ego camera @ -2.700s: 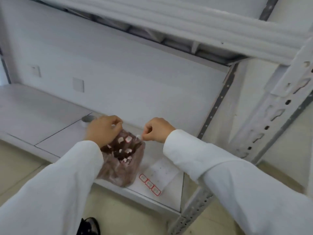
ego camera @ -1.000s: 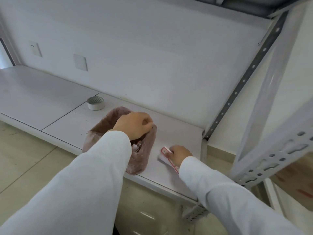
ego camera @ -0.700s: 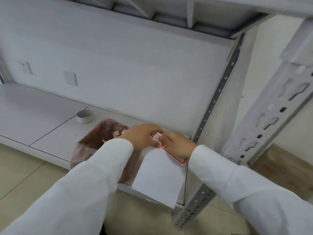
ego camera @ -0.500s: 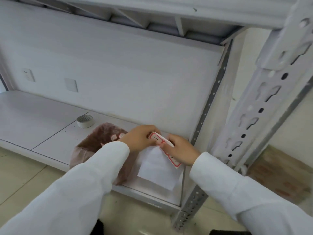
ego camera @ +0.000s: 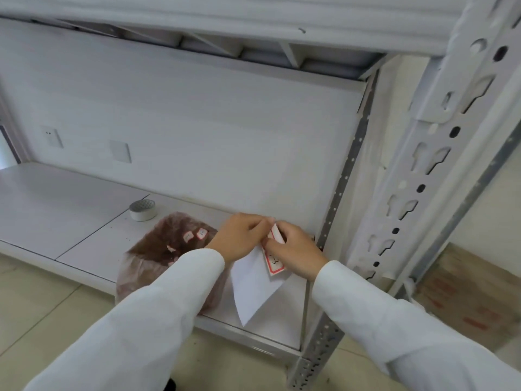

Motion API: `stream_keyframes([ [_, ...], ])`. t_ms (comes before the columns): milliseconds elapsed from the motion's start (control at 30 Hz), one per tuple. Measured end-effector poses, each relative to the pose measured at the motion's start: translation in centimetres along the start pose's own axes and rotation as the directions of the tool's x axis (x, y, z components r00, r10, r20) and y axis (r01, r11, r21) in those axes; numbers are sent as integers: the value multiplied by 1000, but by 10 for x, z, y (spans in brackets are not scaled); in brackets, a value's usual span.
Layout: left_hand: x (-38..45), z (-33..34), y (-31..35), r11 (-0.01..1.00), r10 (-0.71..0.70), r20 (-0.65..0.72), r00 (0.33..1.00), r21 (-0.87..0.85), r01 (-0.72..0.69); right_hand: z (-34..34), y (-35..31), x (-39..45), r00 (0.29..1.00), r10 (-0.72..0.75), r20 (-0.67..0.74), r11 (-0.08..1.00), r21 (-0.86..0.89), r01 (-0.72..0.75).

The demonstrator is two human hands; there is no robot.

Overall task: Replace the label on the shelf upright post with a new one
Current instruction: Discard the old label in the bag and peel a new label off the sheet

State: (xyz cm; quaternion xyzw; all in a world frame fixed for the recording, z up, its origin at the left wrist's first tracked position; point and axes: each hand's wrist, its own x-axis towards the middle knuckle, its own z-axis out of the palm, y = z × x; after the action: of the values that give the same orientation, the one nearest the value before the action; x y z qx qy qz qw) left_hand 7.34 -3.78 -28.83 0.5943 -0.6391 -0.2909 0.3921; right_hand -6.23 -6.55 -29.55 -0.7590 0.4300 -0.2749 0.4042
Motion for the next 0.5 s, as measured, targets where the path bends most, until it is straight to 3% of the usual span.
stream_keyframes([
  [100, 2, -6, -6, 971, -12, 110, 994, -235, 37, 2, 1, 1, 998, -62, 20, 998, 9, 62],
  [333, 8, -11, -16, 915, -139, 79, 987, -372, 159, 2, 2, 8, 994, -112, -1, 992, 51, 112],
  [500, 10, -10, -16, 833, -188, 131, 973, -503, 229, 3, 4, 11, 995, -98, -7, 991, 94, 98],
])
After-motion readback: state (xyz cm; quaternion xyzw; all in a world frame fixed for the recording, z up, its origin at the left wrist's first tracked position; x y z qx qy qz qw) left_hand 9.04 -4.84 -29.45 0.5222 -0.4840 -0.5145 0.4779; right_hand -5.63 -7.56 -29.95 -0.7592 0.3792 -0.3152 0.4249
